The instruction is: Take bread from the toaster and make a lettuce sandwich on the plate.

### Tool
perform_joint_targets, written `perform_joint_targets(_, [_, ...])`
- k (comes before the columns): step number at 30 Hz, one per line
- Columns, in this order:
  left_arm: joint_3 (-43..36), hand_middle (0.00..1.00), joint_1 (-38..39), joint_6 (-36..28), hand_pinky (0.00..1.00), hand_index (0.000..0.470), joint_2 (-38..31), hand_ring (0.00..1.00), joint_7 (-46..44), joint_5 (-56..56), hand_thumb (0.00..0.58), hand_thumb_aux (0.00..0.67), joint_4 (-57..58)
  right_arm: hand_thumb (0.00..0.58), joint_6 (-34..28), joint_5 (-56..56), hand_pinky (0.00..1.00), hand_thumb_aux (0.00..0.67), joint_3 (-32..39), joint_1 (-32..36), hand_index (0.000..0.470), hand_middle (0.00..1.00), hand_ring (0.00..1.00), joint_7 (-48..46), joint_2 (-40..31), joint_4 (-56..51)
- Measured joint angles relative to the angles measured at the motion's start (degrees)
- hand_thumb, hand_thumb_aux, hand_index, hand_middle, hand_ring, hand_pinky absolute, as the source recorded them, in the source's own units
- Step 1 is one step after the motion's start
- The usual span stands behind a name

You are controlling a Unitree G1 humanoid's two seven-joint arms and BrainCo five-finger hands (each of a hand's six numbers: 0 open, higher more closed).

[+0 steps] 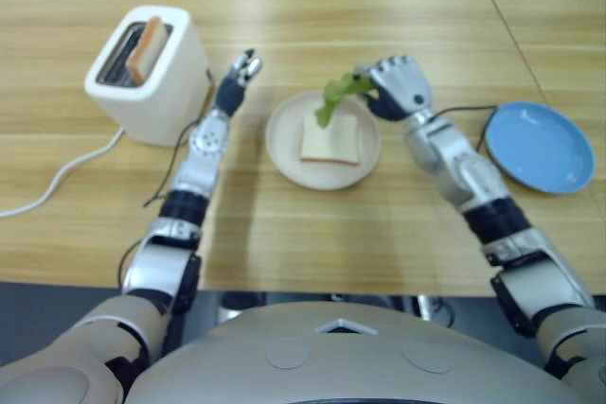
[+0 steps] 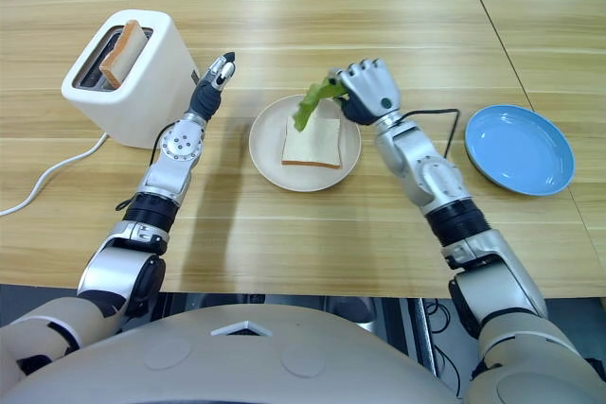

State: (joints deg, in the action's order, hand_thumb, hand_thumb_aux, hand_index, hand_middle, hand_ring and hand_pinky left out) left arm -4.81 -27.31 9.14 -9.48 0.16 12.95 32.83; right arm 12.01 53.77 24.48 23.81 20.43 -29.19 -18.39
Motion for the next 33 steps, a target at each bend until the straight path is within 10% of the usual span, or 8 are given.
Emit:
perform_joint_targets(8, [-0.39,0.00,-0.67,0.74,0.00,0.000,0.06,0.00,0.57,0.55,0.000,0.000,2.49,0.580,3.03,1.77,0.97,0.670,5.06,0.24,0.460,0.97,0.97,1.72,1.54,-12.00])
perform_joint_targets(10, [-0.97,0.00,-0.70,0.78,0.00,0.000,0.09,0.00,0.62,0.76,0.000,0.000,2.71,0.573,3.19,2.12,0.00,0.599,5.36,-0.95,0.411,0.00,0.00,1.79,1.03,-12.07])
perform_joint_targets(11, [-1.16,0.00,-0.71,0.82,0.00,0.000,0.10,0.00,0.63,0.81,0.000,0.000,2.90,0.539,3.25,2.34,0.00,0.491,5.53,-1.40,0.337,0.00,0.00,1.79,0.57,-12.00])
perform_joint_targets(24, [-2.12,0.00,-1.09,0.89,0.00,0.000,-0.08,0.00,0.98,1.62,0.000,0.000,3.03,0.307,0.94,1.66,0.00,0.210,-0.95,-11.60,0.144,0.00,0.00,-4.48,-9.10,11.16])
perform_joint_targets(25, [-2.11,0.00,-1.09,0.88,0.00,0.000,-0.21,0.00,1.02,1.69,0.000,0.000,2.98,0.248,0.84,1.65,0.00,0.163,-1.98,-13.18,0.112,0.00,0.00,-5.98,-10.35,13.77])
perform_joint_targets(26, [-2.10,0.00,-1.06,0.88,0.00,0.000,-0.28,0.00,1.05,1.74,0.000,0.000,2.95,0.027,0.75,1.64,0.00,0.016,-2.31,-13.74,0.011,0.00,0.00,-6.55,-10.96,14.86])
perform_joint_targets(27, [-2.19,0.00,-0.97,0.85,0.00,0.000,-0.34,0.00,1.09,1.91,0.000,0.000,2.46,0.000,0.65,1.58,0.00,0.000,-2.92,-14.77,0.000,0.00,0.00,-7.53,-11.97,16.35])
perform_joint_targets(33, [-1.22,0.00,5.16,-0.02,0.00,0.000,-3.83,0.00,3.37,5.73,0.000,0.000,-17.46,0.000,2.91,-5.31,0.00,0.000,-15.93,-26.86,0.000,0.00,0.00,-15.04,-24.70,27.80])
